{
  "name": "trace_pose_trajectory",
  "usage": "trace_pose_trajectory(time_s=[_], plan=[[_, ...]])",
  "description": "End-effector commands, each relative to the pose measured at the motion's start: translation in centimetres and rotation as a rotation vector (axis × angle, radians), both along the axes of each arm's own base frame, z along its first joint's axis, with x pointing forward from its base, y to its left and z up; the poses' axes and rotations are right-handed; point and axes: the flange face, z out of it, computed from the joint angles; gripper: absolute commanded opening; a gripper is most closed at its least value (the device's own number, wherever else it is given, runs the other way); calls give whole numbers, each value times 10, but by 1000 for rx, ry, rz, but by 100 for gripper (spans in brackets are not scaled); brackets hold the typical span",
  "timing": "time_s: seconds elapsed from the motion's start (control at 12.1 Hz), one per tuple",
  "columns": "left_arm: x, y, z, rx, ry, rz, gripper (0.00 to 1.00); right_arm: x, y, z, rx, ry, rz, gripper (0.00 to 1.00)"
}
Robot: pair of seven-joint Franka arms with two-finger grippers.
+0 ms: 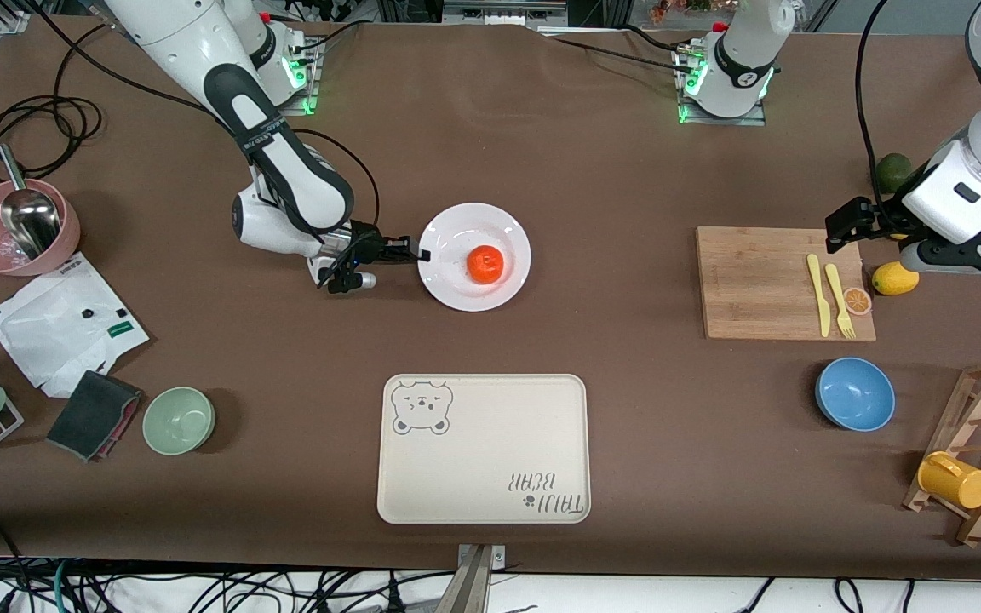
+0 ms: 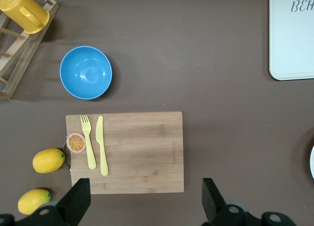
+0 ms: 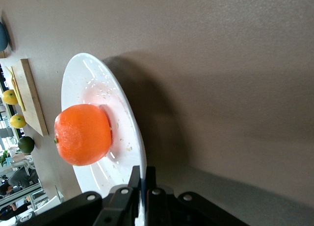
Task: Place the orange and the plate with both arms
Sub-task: 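Slide the plate with the right gripper onto the bear tray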
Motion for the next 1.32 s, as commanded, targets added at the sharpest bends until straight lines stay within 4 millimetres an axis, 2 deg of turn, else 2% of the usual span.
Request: trace_pose_trajectory(time_s=[0.0,0.17,0.33,0.5,0.66,0.83,0.99,1.16,1.24], plan=[[-1,0,4,-33,12,-41,100,-5,-2,-9,-16,-1,-13,0],[0,-5,9,-30,2,-49,100,2,-2,-2,-10,-5,-31,0],[2,5,8,-33,2,-30,100,25,5,17,15,-8,-81,0],[2,8,10,-33,0,-24,100,62,14,47,48,-39,-134,0],[0,6,9,-33,12,-27,100,100,10,62,82,-83,-161,0],[-1,9,14,-31,17,-24,100,133,14,76,122,-129,-182,0],[1,7,19,-32,6,-21,100,170,17,69,154,-161,-211,0],[1,5,19,-33,6,-24,100,200,21,54,141,-158,-220,0],[1,4,19,-33,6,-24,100,217,20,57,117,-150,-233,0]])
